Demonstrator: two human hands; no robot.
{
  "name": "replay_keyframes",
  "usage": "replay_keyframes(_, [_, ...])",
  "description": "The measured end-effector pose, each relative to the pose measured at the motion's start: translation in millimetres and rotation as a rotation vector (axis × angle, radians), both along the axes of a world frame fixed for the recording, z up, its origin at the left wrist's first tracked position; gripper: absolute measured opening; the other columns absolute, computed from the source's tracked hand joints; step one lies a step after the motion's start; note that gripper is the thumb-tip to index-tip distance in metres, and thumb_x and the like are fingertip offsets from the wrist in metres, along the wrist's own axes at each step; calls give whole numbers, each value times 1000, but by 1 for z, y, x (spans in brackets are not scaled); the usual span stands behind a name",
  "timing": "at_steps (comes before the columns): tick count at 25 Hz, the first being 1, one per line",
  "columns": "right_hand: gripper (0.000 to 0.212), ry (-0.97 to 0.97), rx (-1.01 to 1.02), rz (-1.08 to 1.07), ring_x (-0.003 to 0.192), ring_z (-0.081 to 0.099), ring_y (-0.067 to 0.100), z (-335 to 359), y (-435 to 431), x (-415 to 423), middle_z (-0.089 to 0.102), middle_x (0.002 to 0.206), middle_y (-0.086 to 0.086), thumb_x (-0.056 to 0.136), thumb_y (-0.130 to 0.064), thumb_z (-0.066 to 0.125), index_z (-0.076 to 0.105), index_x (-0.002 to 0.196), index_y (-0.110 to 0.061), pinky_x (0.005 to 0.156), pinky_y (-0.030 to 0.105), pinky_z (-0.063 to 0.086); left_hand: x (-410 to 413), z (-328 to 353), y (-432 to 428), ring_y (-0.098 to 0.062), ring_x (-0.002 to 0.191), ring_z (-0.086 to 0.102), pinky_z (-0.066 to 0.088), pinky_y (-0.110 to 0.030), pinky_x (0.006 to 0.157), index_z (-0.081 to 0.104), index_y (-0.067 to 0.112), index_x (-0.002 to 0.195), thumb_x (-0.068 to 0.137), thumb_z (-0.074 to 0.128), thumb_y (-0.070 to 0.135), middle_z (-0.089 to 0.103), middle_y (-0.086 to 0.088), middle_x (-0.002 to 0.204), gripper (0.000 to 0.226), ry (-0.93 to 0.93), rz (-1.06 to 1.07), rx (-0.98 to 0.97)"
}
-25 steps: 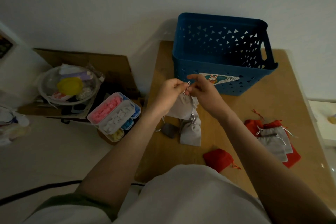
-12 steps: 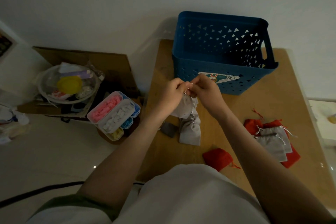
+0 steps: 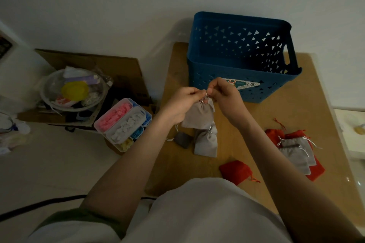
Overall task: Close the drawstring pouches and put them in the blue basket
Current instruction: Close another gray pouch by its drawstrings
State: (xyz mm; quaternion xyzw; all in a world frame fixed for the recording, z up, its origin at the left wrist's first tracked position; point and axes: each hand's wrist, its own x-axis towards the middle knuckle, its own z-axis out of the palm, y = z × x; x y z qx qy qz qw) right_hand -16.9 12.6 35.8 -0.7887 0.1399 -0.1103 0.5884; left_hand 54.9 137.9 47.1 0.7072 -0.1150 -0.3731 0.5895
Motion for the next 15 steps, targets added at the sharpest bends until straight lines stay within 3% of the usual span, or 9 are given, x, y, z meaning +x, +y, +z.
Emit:
replay_keyframes(2, [9,-19,-31,13,74,52,25,0,0,2,58,80,23,93,-6,52,54,85,-7,67,29,40,2,3,1,-13,76,59,46,-26,73,63,10,80,95,54,17,63,-4,77,19,113,22,-23])
replay_keyframes(5, [17,-25,-47,-3,72,51,14,6,1,3,57,76,8,94,-6,53,54,81,-16,67,27,40,2,6,2,-14,76,61,50,-25,71,64,9,87,95,54,15,64,-5,80,14,221,26,-61])
replay_keyframes(7, [12,2,51,27,68,51,12,14,3,2,57,76,4,97,-16,53,54,85,-13,61,24,42,1,5,2,-18,83,63,51,-27,77,65,10,86,94,55,15,65,-6,82,14,169,41,-70])
replay_keyframes(10, [21,161,114,87,59,52,12,21,4,2,56,73,5,93,-25,59,50,95,-7,51,23,43,-2,-1,0,-23,97,64,51,-33,87,66,14,88,93,57,15,68,-10,93,10,41,62,-29])
replay_keyframes(15, [15,282,277,108,57,57,11,25,-1,1,58,74,10,92,-3,58,51,105,-1,52,18,49,-6,-2,-2,-5,79,60,49,-14,70,65,15,84,95,54,12,64,-1,82,15,-38,86,-97])
